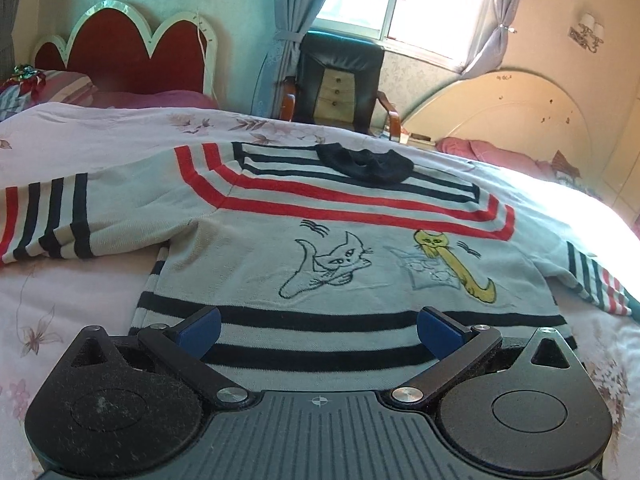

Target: Fold small clothes

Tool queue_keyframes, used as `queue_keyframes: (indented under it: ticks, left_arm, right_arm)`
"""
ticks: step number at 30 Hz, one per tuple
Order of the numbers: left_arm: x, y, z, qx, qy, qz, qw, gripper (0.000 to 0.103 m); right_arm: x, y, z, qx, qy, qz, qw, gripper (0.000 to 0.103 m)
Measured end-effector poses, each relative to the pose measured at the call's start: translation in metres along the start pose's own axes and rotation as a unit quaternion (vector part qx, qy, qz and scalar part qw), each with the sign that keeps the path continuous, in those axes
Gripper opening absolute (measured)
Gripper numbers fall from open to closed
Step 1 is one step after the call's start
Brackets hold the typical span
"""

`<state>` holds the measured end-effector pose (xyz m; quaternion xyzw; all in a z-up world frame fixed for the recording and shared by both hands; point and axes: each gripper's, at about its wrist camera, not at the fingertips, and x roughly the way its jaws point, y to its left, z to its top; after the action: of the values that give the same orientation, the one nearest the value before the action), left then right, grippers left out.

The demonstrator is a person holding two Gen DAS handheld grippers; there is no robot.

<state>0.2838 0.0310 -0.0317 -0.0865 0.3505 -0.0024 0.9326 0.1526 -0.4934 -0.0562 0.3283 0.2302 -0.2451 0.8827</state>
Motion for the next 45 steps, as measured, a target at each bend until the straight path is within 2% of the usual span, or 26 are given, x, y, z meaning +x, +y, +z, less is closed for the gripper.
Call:
queue_keyframes:
  ticks: [5,9,11,12,14,17,20,23,28,30,32,35,39,40,42,45]
  left_arm:
    - [0.034,0.003,0.007,0.004,0.014,0.014,0.9998,0.103]
    - [0.054,0.008,0.012,0.004,0.017,0.027,0.9995,0.103]
    - [0.062,0.014,0.015,-0.003,0.018,0.037,0.9992,0.103]
    - [0.066,0.017,0.017,-0.006,0.022,0.043,0.9988,0.103]
    - [0.074,0.026,0.02,-0.016,0.036,0.047,0.9981,0.103]
    - [0.074,0.038,0.023,-0.024,0.036,0.028,0.9986,0.103]
    - [0.071,0.046,0.027,-0.02,0.034,0.034,0.9987,0.103]
    - [0.066,0.055,0.031,-0.027,0.028,0.034,0.9986,0.103]
    - [0.054,0.069,0.037,-0.054,0.012,0.038,0.9978,0.103]
    - [0.05,0.074,0.039,-0.064,0.007,0.042,0.9971,0.103]
    - [0.049,0.079,0.041,-0.078,0.005,0.041,0.9961,0.103]
    - [0.053,0.082,0.041,-0.103,0.01,0.021,0.9944,0.103]
    - [0.068,0.062,0.041,-0.115,0.01,-0.03,0.9928,0.103]
    - [0.074,0.055,0.042,-0.12,0.012,-0.048,0.9915,0.103]
    - [0.09,0.038,0.045,-0.137,0.019,-0.097,0.9856,0.103]
    - [0.12,0.004,0.049,-0.156,0.039,-0.173,0.9716,0.102]
  right_arm:
    - [0.055,-0.032,0.007,0.063,0.014,-0.02,0.998,0.037]
    - [0.075,-0.04,0.009,0.072,0.008,-0.028,0.997,0.028]
    - [0.08,-0.036,0.011,0.063,0.004,-0.039,0.997,0.02]
    - [0.083,-0.034,0.014,0.054,0.003,-0.045,0.998,0.01]
    - [0.084,-0.026,0.016,0.031,-0.002,-0.053,0.998,0.008]
    - [0.077,0.007,0.017,-0.036,-0.029,-0.043,0.998,0.007]
    - [0.066,0.063,0.009,-0.117,-0.045,0.015,0.992,0.007]
    - [0.063,0.136,-0.016,-0.197,-0.025,0.095,0.975,0.007]
    - [0.067,0.227,-0.087,-0.252,0.057,0.212,0.942,0.007]
    - [0.072,0.256,-0.12,-0.269,0.091,0.242,0.928,0.007]
    - [0.077,0.276,-0.148,-0.29,0.117,0.251,0.916,0.007]
    - [0.089,0.288,-0.186,-0.316,0.158,0.244,0.903,0.008]
    - [0.07,0.282,-0.182,-0.335,0.139,0.26,0.895,0.032]
    - [0.064,0.277,-0.177,-0.338,0.131,0.264,0.894,0.032]
    - [0.053,0.26,-0.163,-0.332,0.122,0.262,0.898,0.032]
    - [0.043,0.236,-0.145,-0.292,0.115,0.247,0.917,0.033]
